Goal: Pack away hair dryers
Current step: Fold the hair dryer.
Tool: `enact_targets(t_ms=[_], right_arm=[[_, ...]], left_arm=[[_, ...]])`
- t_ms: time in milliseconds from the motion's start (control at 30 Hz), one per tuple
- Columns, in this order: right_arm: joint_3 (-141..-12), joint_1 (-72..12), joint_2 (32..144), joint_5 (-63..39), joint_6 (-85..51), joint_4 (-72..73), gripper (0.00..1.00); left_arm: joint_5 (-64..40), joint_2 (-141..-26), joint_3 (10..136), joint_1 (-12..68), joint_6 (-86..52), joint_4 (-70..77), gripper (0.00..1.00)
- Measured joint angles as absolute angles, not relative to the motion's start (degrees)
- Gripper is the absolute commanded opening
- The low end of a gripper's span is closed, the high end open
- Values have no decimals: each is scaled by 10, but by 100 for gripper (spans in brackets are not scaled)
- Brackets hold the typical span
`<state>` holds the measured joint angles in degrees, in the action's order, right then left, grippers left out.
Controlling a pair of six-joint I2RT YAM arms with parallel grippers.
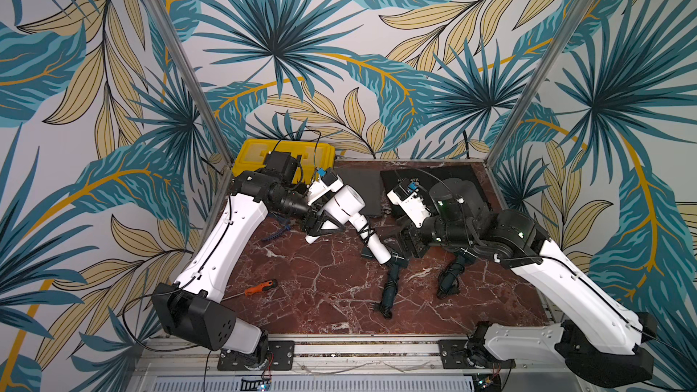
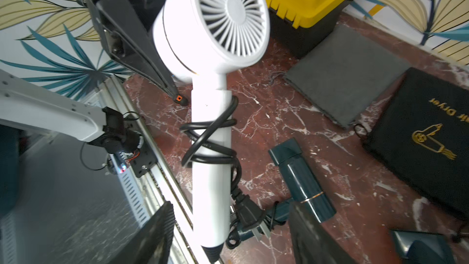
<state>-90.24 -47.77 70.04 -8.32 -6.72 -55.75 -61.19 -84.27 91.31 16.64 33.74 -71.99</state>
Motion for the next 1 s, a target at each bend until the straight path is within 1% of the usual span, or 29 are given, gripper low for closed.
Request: enact_targets(t_ms=[133, 233, 333, 467, 500, 700, 800, 1000], right_arm=[[-888, -473, 706, -117, -76, -556, 54], [-886, -473, 710, -137, -82, -551, 50], [-881, -472, 710, -152, -86, -540, 41], [-871, -472, 711, -168, -93, -530, 13], [-868, -471, 712, -171, -93, -528, 9], [-854, -464, 718, -177, -107, -520, 8], [-841, -461, 717, -185, -117, -500, 0], [-788, -458, 708, -209, -159, -428, 0]], left_arm=[[-640, -843, 931, 168, 328, -723, 0], [-646, -843, 944, 168, 325, -721, 0], [-650, -844, 948, 168, 322, -720, 0], [-652, -851, 949, 168, 319, -721, 0], [-652, -854, 949, 168, 317, -722, 0], [-644, -868, 950, 167, 315, -730, 0], [-635, -873, 962, 166, 315, -738, 0], [-617, -877, 973, 161, 313, -751, 0]])
